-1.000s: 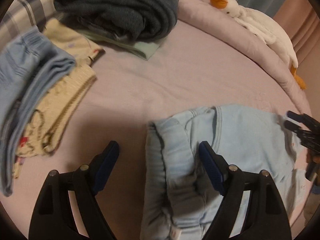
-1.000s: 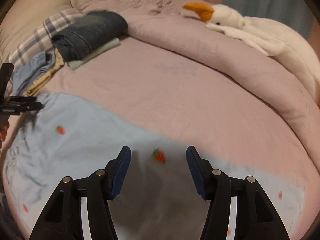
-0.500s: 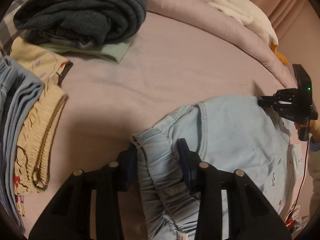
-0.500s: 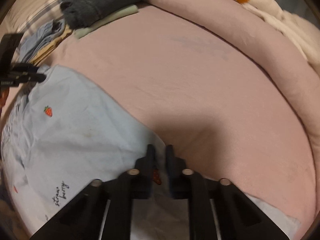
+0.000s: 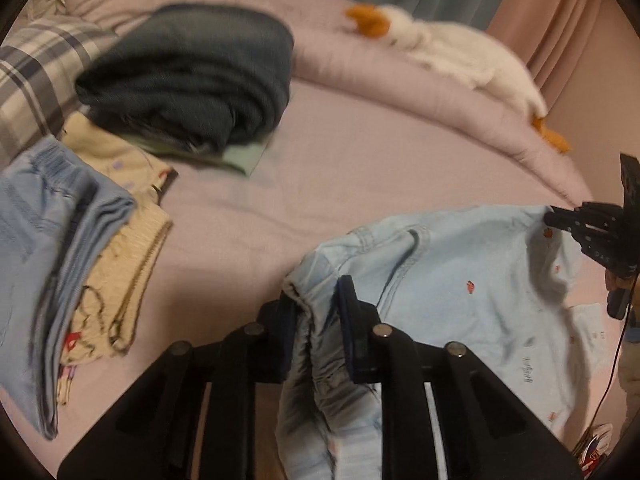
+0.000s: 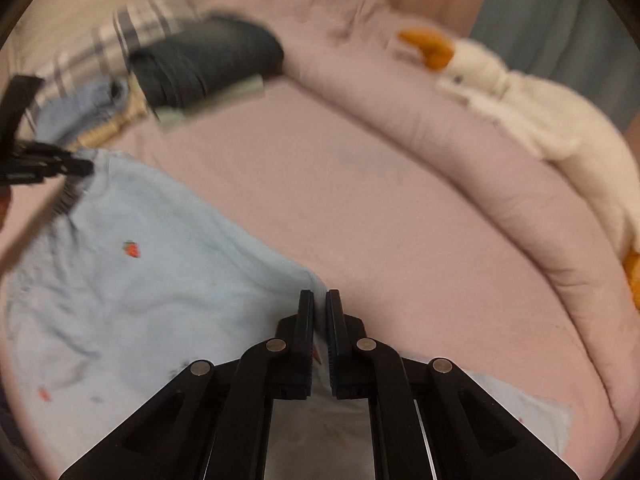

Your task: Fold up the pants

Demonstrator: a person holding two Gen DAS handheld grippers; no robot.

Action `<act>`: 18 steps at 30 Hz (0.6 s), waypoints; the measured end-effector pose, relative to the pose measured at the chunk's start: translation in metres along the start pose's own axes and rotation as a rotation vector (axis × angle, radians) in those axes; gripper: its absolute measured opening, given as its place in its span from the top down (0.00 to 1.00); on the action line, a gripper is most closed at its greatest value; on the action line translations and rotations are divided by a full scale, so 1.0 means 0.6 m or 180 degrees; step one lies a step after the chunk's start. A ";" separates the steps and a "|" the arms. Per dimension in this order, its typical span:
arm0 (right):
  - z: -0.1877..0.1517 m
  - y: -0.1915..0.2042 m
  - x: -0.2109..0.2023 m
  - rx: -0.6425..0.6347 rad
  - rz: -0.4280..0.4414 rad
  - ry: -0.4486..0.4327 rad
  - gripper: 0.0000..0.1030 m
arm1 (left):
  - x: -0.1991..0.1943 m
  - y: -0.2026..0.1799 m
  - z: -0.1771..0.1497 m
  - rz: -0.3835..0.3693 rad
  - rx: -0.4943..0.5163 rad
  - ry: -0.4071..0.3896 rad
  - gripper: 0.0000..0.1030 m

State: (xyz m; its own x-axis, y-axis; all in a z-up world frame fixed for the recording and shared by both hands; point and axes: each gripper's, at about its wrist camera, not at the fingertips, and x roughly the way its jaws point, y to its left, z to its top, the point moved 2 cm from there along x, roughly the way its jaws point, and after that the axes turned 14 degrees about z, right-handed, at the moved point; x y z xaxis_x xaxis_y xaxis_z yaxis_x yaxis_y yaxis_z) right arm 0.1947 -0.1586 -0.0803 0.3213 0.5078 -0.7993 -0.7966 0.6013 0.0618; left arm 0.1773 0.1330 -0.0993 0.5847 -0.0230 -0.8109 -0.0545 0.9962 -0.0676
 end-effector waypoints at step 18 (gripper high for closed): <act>-0.173 0.179 -0.147 -0.0216 0.0049 -0.0098 0.94 | -0.164 -0.024 -0.227 0.0142 0.0453 -0.0342 0.66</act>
State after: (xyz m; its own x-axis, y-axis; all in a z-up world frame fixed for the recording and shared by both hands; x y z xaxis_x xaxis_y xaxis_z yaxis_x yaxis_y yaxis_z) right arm 0.0277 -0.2031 -0.0653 0.3236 0.5359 -0.7798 -0.8341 0.5507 0.0323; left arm 0.0099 0.1095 -0.0977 0.6678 0.0228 -0.7440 0.0284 0.9980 0.0562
